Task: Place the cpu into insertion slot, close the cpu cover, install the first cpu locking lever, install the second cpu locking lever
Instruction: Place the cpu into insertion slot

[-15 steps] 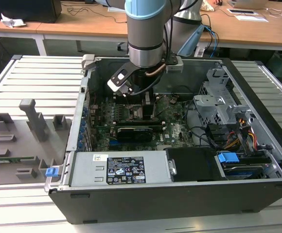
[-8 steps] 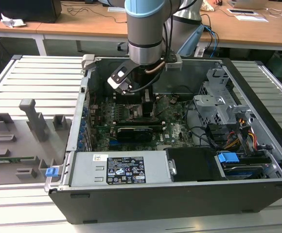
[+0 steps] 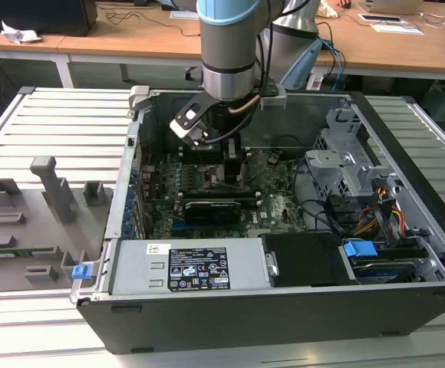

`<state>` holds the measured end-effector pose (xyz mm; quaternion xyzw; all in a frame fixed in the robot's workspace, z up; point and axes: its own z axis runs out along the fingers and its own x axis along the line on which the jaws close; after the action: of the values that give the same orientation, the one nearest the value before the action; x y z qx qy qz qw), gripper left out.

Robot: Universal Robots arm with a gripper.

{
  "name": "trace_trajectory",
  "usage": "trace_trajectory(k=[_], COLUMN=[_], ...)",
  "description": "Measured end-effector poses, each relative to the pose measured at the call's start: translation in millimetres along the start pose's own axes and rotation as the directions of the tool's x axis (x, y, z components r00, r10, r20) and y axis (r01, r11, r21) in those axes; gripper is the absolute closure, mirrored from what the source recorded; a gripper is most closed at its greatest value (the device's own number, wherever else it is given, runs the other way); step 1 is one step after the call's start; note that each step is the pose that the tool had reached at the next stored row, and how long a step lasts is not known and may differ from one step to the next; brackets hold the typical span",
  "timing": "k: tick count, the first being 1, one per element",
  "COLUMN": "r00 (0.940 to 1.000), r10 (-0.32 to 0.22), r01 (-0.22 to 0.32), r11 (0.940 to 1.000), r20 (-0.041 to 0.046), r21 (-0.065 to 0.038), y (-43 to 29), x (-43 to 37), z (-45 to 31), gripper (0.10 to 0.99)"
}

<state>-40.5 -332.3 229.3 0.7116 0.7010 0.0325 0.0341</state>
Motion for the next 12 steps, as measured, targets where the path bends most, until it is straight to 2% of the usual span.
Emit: trace_trajectory(k=[7,12], r00=[0.9999,1.0000], r10=[0.010,0.002], r01=[-0.010,-0.002], r11=[0.9999,1.0000], r20=[0.0010,-0.0018], r21=[0.000,0.000], y=[-0.2,-2.3], x=[4.5,5.4], z=[0.5,2.1], gripper=[0.561,0.561])
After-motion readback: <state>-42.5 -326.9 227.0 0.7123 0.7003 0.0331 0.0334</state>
